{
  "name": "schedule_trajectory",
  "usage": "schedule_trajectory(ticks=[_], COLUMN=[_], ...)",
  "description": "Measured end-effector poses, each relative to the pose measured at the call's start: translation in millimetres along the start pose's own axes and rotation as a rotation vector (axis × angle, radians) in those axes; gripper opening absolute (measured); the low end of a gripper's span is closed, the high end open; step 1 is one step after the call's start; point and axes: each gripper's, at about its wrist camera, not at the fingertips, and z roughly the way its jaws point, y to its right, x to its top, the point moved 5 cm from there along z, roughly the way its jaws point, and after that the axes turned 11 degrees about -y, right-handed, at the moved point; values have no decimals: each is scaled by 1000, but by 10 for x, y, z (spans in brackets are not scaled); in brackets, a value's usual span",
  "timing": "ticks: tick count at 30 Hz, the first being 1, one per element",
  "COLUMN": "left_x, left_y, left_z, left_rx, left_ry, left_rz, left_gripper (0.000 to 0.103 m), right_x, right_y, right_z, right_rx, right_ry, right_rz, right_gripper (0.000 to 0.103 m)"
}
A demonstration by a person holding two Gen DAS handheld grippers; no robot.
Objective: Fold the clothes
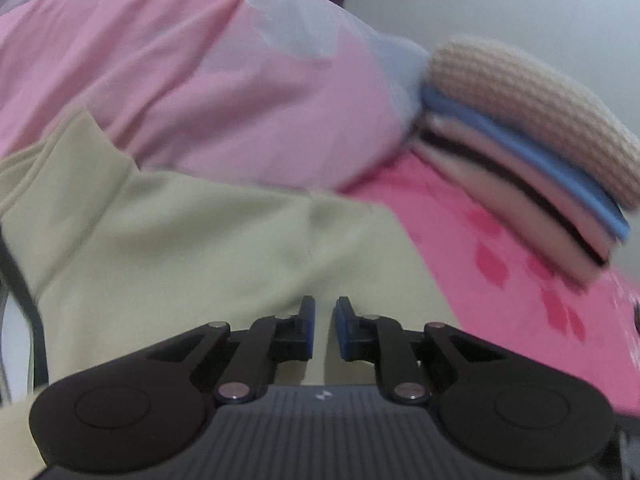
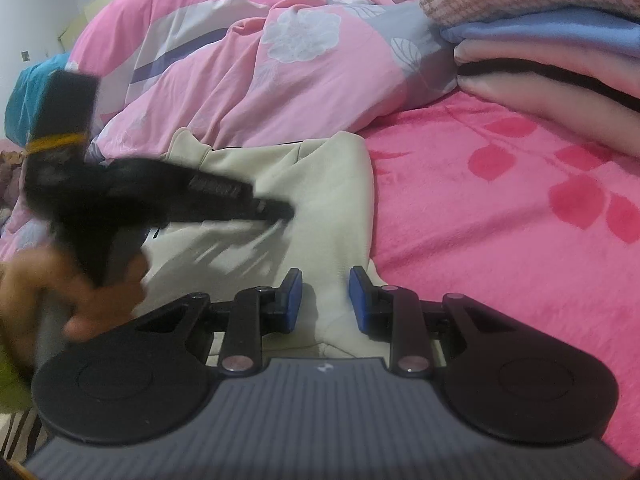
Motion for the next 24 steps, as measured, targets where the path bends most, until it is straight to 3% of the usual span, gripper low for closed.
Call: schedule_trajectory(ticks=[5,7,12,18,21,24], left_x=[151,157,8,-472,-868,-1295], left_y=[-362,-493,-710,-871,-920,-936], left_z=[-54,-196,-954,-2452,-3109,-3523], left_rx=[38,45,30,74,152,218], left_ry=[13,22,62,192,227,217], left_rz=[-155,-205,-255,-282,-290,-287], left_gripper=[14,21,34,60,76,87], right_x=[-6,-8,-1,59,175,229], right_y=[27,35,53,194,347,576], right_z=[-2,-4,-8,-182,-577,-1122], right_rx=[18,23,44,126,107,77], right_ry=[1,1,-1,50,177,323], right_rz=[18,23,43,154,201,261], right_gripper=[24,24,24,28,32,46])
